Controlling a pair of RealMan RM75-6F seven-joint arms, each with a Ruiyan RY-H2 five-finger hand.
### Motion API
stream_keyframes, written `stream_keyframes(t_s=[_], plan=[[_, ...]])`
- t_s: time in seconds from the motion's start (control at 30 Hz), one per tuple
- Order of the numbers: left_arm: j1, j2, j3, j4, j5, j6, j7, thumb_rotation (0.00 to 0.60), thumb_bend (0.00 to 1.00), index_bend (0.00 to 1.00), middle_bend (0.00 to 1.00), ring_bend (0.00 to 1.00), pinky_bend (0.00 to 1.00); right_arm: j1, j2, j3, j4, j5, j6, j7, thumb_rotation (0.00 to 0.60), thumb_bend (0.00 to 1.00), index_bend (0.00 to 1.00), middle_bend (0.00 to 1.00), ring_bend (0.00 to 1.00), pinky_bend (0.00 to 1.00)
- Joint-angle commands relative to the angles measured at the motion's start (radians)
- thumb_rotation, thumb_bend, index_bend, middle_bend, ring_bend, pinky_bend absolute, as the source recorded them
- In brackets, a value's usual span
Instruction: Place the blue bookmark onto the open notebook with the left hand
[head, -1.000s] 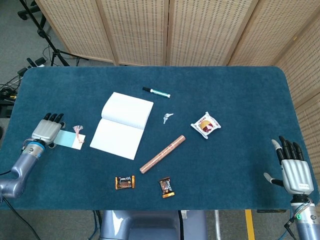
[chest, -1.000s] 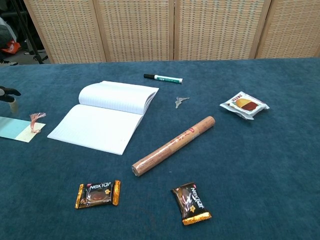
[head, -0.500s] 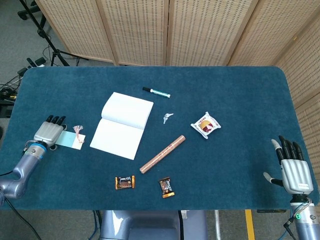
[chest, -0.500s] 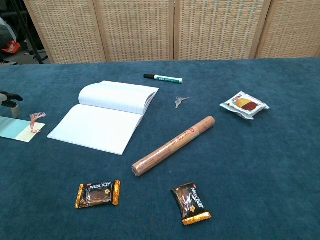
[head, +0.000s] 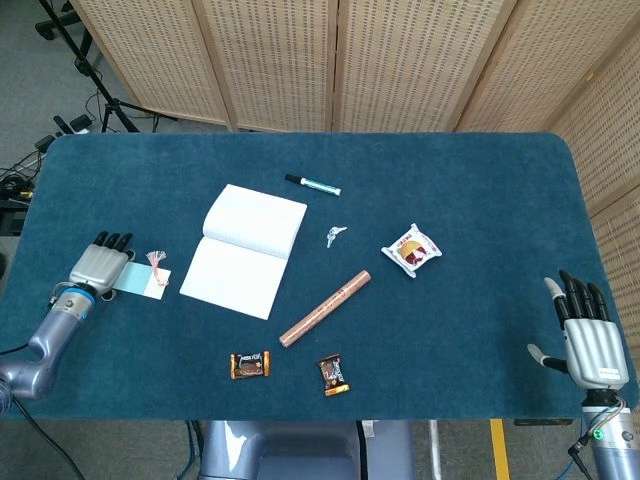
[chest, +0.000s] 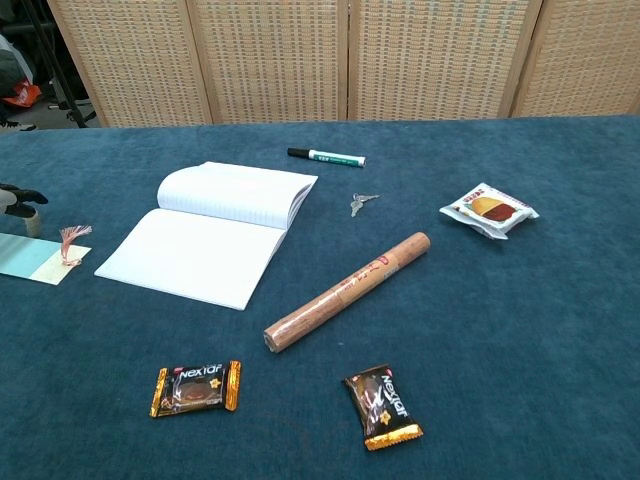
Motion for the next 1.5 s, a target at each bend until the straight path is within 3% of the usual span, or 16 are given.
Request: stream_keyframes(t_s=[0.03, 1.0, 1.5], plan=[[0.001, 0.000, 0.000, 0.000, -0.001, 0.001, 0.005, 0.600, 0.22, 0.31, 0.00, 0.00, 0.00, 0.000, -0.001, 0.000, 0.000, -0.003, 0.003, 0.001, 0.600, 0.18, 0.00, 0.00, 0.00, 0.00], [0.013, -0.007, -0.008, 0.013, -0.003, 0.008, -0.006, 0.600, 0.27, 0.34, 0.00, 0.00, 0.00, -0.005, -0.004, 0.000, 0.000, -0.015, 0.019, 0.005, 0.600, 0.18, 0.00, 0.00, 0.00, 0.00], [0.019, 0.074, -0.028, -0.096, -0.012, 0.055, 0.010, 0.600, 0.27, 0.34, 0.00, 0.00, 0.00, -0.006, 0.001, -0.001, -0.002, -0.020, 0.019, 0.014, 0.600, 0.18, 0.00, 0.00, 0.00, 0.00]])
